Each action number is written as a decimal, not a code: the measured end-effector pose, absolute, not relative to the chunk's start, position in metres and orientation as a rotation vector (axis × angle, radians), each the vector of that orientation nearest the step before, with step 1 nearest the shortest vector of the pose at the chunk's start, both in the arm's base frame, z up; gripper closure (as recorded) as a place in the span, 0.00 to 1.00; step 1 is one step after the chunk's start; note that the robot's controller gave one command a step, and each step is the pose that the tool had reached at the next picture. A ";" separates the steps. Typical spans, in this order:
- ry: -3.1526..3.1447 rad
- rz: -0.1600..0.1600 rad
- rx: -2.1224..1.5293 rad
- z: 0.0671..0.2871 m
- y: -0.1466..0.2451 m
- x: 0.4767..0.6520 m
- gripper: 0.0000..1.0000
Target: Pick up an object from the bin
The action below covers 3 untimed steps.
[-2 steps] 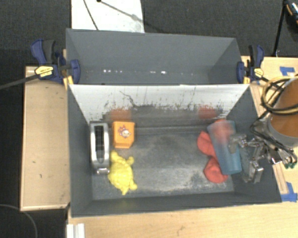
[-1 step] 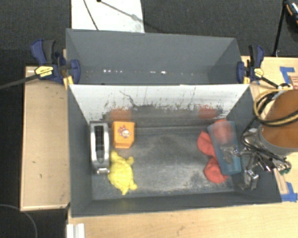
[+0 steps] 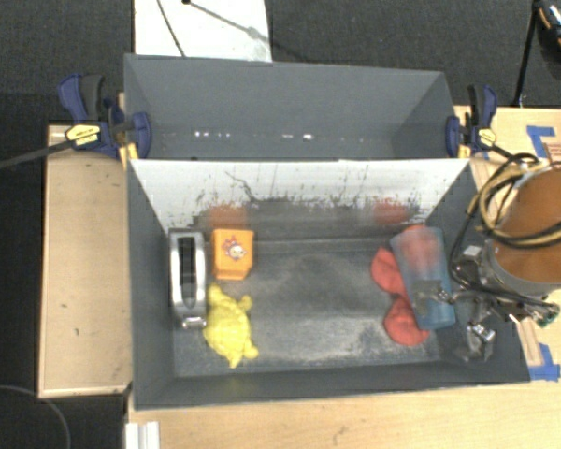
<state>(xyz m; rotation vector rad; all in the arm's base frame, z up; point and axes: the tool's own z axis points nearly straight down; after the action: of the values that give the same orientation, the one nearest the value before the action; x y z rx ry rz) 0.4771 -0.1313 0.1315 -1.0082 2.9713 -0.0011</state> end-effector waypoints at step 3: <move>2.422 0.005 -1.984 0.071 -0.134 0.481 1.00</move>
Offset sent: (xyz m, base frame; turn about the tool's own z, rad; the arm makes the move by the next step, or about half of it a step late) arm 0.0028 -0.0066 -0.0615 -0.7190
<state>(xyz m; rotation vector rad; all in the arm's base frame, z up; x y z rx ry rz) 0.4808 -0.1336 0.0712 -1.9835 2.4220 0.0049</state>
